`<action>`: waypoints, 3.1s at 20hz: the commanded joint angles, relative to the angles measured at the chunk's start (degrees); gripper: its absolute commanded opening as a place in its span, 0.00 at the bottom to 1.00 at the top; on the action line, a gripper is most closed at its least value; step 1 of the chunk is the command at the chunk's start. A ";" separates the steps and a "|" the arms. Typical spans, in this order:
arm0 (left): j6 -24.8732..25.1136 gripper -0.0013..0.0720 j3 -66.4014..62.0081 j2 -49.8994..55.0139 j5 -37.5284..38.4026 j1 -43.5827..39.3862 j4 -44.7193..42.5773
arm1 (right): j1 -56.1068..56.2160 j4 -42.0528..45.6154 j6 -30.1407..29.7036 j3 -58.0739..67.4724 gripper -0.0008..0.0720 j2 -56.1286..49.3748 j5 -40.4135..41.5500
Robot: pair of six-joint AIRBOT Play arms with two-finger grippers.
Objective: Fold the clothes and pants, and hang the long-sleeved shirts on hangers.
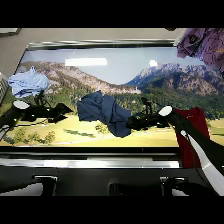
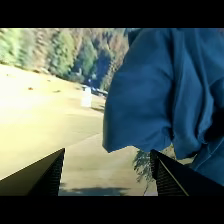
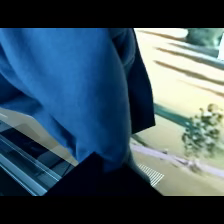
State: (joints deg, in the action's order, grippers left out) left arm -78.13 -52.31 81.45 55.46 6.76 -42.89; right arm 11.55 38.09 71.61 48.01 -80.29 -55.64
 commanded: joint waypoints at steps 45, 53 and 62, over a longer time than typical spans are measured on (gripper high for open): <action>-4.13 0.04 -4.76 -11.89 -5.97 -3.87 -14.27 | 0.07 31.85 28.37 51.56 0.05 -17.33 -3.80; -4.15 0.04 -6.03 3.32 -10.12 -4.98 -12.59 | -0.52 22.64 32.52 51.93 0.30 -29.05 6.84; -4.17 0.04 -6.05 3.10 -9.42 -4.94 -12.57 | -18.45 26.21 17.70 45.70 0.67 -13.53 -23.82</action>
State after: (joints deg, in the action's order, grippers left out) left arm -82.28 -58.39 84.40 45.87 1.83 -55.46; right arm -1.56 63.18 92.84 98.08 -98.98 -73.41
